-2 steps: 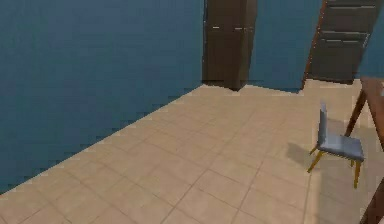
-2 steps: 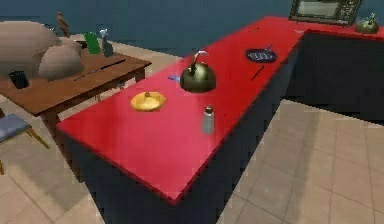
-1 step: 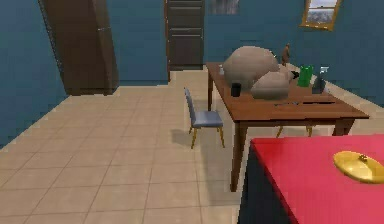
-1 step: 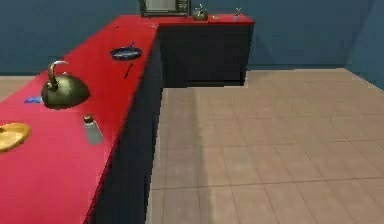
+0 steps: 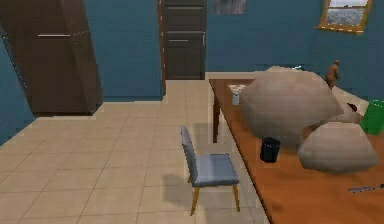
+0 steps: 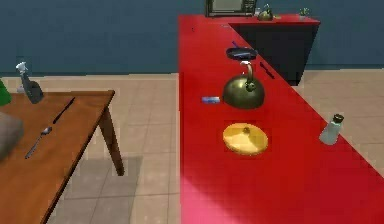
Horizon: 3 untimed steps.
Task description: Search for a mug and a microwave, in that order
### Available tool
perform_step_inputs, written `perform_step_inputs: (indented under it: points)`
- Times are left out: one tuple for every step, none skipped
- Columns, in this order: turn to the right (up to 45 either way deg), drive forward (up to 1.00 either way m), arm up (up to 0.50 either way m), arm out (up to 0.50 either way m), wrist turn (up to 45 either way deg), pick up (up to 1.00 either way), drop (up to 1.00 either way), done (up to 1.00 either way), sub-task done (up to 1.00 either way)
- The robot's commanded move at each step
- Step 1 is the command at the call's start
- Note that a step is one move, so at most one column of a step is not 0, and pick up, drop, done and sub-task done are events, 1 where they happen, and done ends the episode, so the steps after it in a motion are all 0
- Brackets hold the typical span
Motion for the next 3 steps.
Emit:
perform_step_inputs:
  points:
    - [24.0,0.0,0.0,0.0,0.0,0.0,0.0,0.0,0.0]
    - [0.0,0.0,0.0,0.0,0.0,0.0,0.0,0.0,1.0]
    - [-45.0,0.0,0.0,0.0,0.0,0.0,0.0,0.0,0.0]
